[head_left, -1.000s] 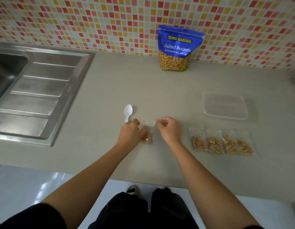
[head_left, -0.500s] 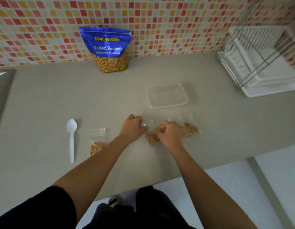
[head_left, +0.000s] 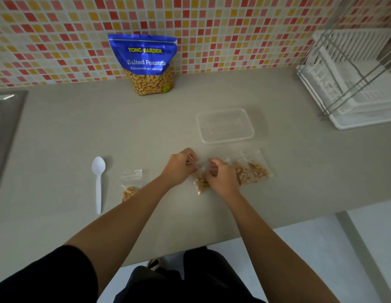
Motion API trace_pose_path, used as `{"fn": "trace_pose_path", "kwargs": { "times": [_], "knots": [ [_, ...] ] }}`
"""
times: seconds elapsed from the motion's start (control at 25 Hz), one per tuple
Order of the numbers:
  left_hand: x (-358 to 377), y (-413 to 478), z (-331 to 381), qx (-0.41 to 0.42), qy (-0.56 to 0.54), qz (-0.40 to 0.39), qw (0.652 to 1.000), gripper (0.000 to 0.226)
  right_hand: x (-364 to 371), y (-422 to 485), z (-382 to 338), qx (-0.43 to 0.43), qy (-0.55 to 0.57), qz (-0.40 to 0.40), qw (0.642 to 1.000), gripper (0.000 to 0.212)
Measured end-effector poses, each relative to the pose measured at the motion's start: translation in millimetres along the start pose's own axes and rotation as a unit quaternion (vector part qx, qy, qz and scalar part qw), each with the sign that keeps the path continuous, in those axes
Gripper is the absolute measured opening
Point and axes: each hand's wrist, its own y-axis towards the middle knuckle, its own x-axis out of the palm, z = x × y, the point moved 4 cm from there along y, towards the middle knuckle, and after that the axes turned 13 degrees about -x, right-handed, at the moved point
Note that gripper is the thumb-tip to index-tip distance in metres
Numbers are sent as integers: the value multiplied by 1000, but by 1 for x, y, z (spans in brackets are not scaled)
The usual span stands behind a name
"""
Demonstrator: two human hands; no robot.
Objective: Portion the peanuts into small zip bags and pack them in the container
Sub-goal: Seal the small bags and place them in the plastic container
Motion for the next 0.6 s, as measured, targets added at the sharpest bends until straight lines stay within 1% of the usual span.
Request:
{"fn": "trace_pose_path", "kwargs": {
  "times": [0.12, 0.2, 0.32, 0.4, 0.44, 0.52, 0.6],
  "knots": [
    [-15, -6, -8, 4, -13, 4, 1000, 26, 9, -1, -10, 11, 76, 11, 997, 32],
    [-25, -9, -13, 5, -11, 18, 1000, 27, 19, -4, -16, 22, 132, 17, 991, 26],
    [-38, -13, -21, -8, 3, 29, 1000, 20, 38, -11, -18, 57, 241, 20, 969, 17],
    [-43, -18, -26, -11, 16, 20, 1000, 15, 48, -15, -20, 76, 298, 50, 950, 10],
    [-45, -21, -27, -13, 11, 16, 1000, 12, 51, -16, -20, 76, 317, 64, 943, 7],
    [-48, -26, -29, -7, -1, 13, 1000, 7, 56, -17, -23, 80, 336, 74, 935, 11],
    [-49, -29, -28, 3, 7, 19, 1000, 8, 57, -19, -27, 86, 361, 70, 926, 9]
  ]
}}
